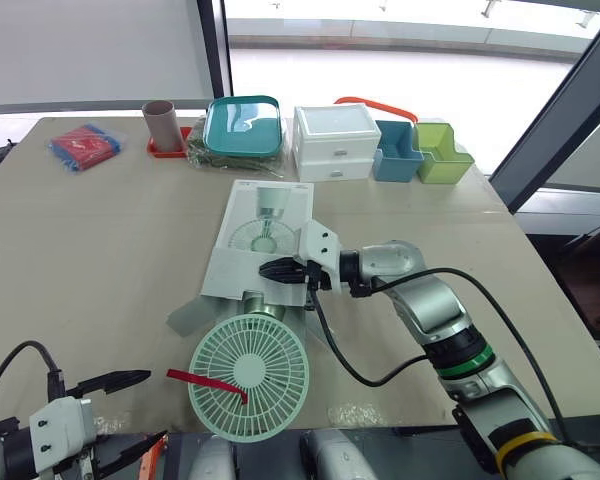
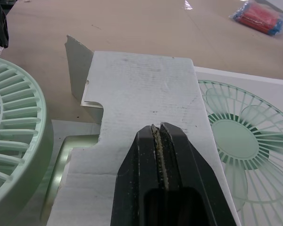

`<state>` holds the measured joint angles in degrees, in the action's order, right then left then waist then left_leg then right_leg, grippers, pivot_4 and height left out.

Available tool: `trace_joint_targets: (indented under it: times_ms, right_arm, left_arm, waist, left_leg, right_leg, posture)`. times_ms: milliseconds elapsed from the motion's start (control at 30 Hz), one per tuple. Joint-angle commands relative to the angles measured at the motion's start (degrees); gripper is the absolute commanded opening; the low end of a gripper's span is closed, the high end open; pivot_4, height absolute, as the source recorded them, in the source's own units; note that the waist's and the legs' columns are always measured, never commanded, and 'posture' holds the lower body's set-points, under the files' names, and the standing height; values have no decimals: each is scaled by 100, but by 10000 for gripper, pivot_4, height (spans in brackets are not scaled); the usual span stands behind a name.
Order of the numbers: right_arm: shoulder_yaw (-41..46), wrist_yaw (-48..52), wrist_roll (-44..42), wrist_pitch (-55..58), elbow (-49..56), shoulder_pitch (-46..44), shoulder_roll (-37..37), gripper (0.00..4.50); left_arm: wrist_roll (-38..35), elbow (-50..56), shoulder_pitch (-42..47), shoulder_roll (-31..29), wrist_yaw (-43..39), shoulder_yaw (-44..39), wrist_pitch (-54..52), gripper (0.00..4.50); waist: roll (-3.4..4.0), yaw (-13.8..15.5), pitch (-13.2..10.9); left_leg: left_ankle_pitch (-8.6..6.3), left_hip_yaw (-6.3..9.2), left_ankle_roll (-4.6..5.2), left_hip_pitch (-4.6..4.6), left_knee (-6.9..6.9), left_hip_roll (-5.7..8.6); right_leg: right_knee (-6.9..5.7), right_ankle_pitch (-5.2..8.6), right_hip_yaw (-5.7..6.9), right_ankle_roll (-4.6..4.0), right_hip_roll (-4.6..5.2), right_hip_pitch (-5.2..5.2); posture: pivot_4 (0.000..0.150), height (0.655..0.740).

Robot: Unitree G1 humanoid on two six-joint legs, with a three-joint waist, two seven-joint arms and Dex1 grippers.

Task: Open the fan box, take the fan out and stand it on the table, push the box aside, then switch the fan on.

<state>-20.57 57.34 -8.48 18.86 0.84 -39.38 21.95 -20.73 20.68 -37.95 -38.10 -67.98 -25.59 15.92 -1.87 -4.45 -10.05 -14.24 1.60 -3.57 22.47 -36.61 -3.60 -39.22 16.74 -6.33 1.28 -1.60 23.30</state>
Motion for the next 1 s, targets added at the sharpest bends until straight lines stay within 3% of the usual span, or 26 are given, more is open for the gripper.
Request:
trace_joint_targets:
  times_ms: [33,300,333,367,433,533,767,933,1000]
  right_arm:
    - [-75,41,79,29,-48,-23,-14,0]
    - [-75,41,80,29,-48,-23,-15,0]
    - [-69,43,93,-4,-156,-106,-45,0]
    - [-56,28,100,-31,-229,-154,-71,0]
    - [-36,-1,103,-46,-269,-186,-98,0]
    - [-22,1,117,-34,-248,-171,-122,0]
    - [-13,-10,121,-10,-205,-136,-119,0]
    - [-9,-18,116,2,-179,-98,-112,0]
    - [-10,-14,107,2,-177,-85,-121,0]
  left_arm:
    - [-54,-2,-69,-67,12,-28,98,44405]
    - [-62,-5,-77,-84,26,-20,106,44405]
    - [524,-630,644,41,199,-43,1756,44405]
    - [800,-843,1327,325,810,-96,2045,44405]
    - [1156,-1140,2220,756,1769,-172,2116,44405]
    - [1240,-1286,2591,923,2301,-244,1856,44405]
    - [1215,-1356,2446,554,2362,18,2201,44405]
    - [1015,-1582,1895,45,2023,-18,3033,44405]
    - [1219,-1767,1548,-252,1758,164,3848,44405]
  waist:
    - [0,0,0]
    - [0,0,0]
    - [0,0,0]
    - [24,4,-2]
    - [37,115,-3]
    - [-37,82,32]
    - [-32,2,31]
    - [-29,1,29]
    - [-33,5,30]
  left_leg:
    - [0,0,0,0,0,0]
    - [0,0,0,-1,0,0]
    - [0,0,0,0,0,0]
    - [0,0,0,-1,0,0]
    - [11,7,10,-6,-5,12]
    - [18,13,14,-4,-9,-8]
    - [14,10,19,-2,-3,-8]
    - [14,6,19,-4,-2,-8]
    - [14,7,18,-3,-2,-8]
  right_leg:
    - [0,0,0,0,0,0]
    - [-1,0,1,0,0,0]
    - [-1,0,1,0,0,0]
    - [-1,0,1,0,0,0]
    - [-6,-10,5,4,4,-12]
    - [-5,-41,7,-5,-17,-10]
    - [-5,-47,19,-4,-1,-3]
    - [-6,-47,17,-5,-1,-3]
    - [-6,-46,18,-5,-1,-4]
  posture:
    - [1500,7400]
    - [1500,7400]
    - [1500,7400]
    - [1500,7400]
    - [1500,7400]
    - [1500,7400]
    - [1500,7400]
    - [1500,7400]
    - [1500,7400]
